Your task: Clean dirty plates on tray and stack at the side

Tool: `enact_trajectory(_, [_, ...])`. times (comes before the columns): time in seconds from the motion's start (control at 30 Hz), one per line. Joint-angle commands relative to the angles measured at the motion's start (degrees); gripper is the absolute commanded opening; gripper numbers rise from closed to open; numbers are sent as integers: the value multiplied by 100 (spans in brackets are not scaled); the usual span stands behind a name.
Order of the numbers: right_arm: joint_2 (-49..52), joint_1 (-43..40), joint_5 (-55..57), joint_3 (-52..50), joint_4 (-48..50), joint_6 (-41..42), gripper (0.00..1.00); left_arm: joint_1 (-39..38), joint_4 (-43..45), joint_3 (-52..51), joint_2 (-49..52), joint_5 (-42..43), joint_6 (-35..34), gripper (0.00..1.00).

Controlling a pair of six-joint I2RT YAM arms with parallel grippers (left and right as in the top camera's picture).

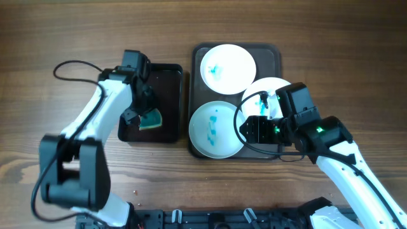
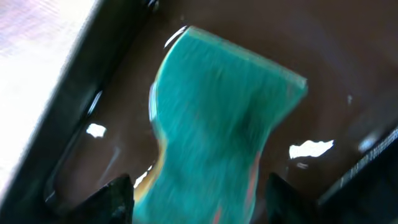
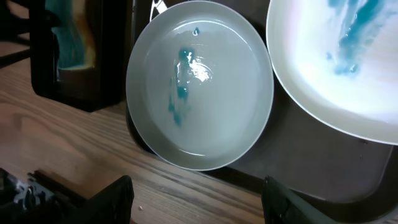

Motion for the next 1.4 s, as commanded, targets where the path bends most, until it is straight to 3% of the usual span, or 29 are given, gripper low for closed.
enact_trajectory(0.0, [33,31,120,-28,55,83,66,-22,424,-17,260,46,-125,57])
enact_trajectory(0.03, [33,31,120,-28,81,79,66,-22,522,-17,302,46,-125,49])
enact_trajectory(0.13, [33,31,120,-28,133,90,66,-22,667,-17,348,44,-118,40])
enact_trajectory(0.17, [33,31,120,-28,140,109,66,-22,680,-17,348,46,-107,31])
enact_trajectory(0.2, [33,31,120,-28,142,127,65,-22,675,-17,348,46,-103,4])
enact_trajectory(0.4, [33,31,120,-28,142,122,65,-22,291,319,164,546,374,4])
enact_trajectory(0.43, [33,31,118,-28,142,122,65,-22,173,407,127,544,372,15])
enact_trajectory(0.47, [33,31,120,-28,140,122,65,-22,-2,525,74,540,374,34])
enact_trajectory(0.53, [33,31,120,-28,142,122,65,-22,-138,588,13,542,372,52])
enact_trajectory(0.57, [33,31,120,-28,142,122,65,-22,-247,586,-2,538,372,66])
enact_trajectory(0.73, [31,31,120,-28,144,125,65,-68,-251,328,33,444,369,70])
enact_trajectory(0.9, [33,31,120,-28,151,229,65,-142,638,-494,33,-87,369,69])
enact_trajectory(0.93, [33,31,120,-28,153,229,65,-142,787,-601,35,-114,369,66])
enact_trajectory(1.03, [33,31,118,-28,146,234,65,-142,1211,-883,37,-109,365,46])
enact_trajectory(1.1, [33,31,118,-28,140,234,64,-142,1213,-890,37,-107,367,28])
enact_trajectory(1.17, [31,31,120,-28,120,339,64,-142,1147,-852,17,-103,369,4])
enact_trajectory(1.37, [31,31,343,-28,81,671,60,-144,354,-120,-85,448,737,4])
